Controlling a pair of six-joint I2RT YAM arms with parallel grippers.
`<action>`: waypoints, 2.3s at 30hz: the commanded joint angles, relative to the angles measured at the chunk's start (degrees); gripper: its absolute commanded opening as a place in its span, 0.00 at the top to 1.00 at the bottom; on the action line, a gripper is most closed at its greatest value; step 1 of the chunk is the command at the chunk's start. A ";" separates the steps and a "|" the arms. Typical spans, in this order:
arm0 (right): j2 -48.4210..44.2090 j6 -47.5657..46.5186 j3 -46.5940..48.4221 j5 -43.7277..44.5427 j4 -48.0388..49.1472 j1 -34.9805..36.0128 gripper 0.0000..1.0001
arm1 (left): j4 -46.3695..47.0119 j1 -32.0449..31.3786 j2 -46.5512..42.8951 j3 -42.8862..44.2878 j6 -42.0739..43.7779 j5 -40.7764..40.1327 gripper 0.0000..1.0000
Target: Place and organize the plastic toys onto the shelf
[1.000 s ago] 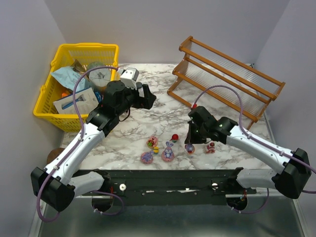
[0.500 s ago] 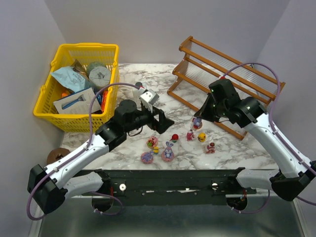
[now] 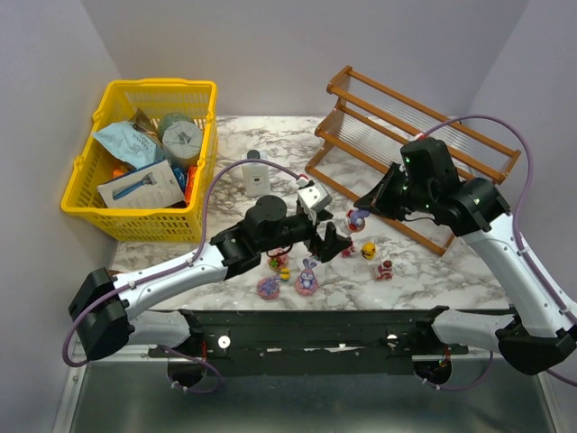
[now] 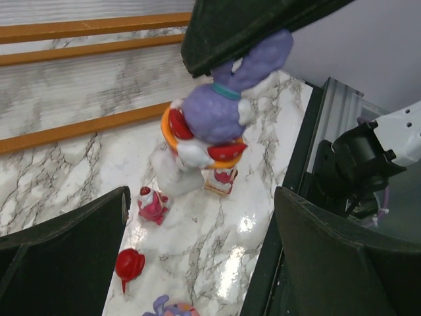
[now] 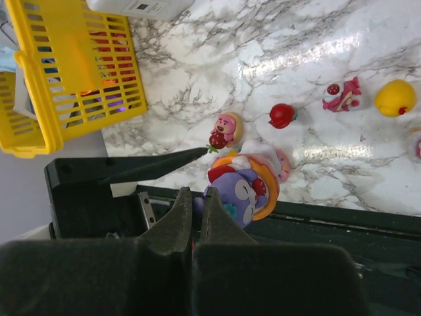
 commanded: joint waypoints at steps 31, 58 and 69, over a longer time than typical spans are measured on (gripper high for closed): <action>-4.17 -5.17 -2.70 -9.61 12.25 -0.32 0.36 | 0.08 -2.81 7.22 9.45 8.66 0.99 1.00; -11.21 -43.24 -3.40 -32.78 38.53 -0.23 0.13 | -1.42 10.02 1.85 23.08 -5.93 46.79 1.00; -8.05 -39.82 -3.66 -44.39 42.66 -0.23 0.24 | -2.04 10.90 2.91 24.75 -6.02 48.73 1.00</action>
